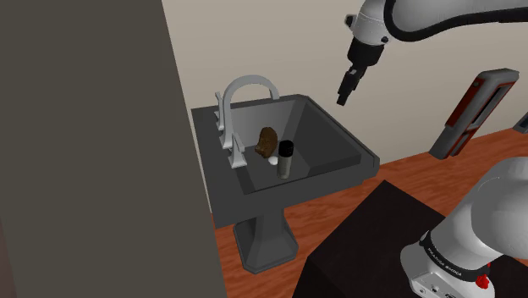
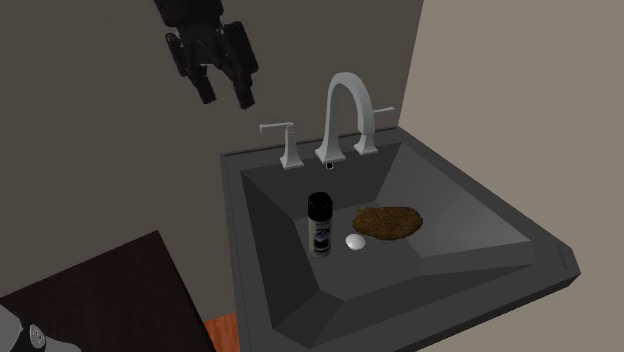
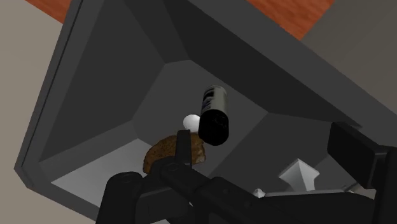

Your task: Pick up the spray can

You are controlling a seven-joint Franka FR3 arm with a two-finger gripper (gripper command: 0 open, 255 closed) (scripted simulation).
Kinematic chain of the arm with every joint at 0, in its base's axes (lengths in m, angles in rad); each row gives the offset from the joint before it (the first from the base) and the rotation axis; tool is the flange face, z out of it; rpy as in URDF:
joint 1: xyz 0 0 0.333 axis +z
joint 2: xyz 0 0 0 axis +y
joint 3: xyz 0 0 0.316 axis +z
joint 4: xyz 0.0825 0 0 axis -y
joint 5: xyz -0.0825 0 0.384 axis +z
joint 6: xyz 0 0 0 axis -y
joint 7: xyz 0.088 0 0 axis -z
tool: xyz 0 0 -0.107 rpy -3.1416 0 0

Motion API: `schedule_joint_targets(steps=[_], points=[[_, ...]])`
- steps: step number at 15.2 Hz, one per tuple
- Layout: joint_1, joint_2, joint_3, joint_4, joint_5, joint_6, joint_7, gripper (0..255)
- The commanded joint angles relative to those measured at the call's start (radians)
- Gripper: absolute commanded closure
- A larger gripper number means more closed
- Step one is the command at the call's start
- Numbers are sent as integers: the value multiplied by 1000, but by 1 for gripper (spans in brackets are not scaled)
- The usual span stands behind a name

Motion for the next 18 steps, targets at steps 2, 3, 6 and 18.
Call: schedule_joint_targets(steps=[2, 3, 6, 18], points=[[2, 91, -15, -6, 2, 83, -21, 0], [3, 124, -20, -6, 4, 110, -29, 0], [5, 226, -34, 3, 9, 187, -53, 0], [7, 675, -60, 149, 66, 423, -168, 0]])
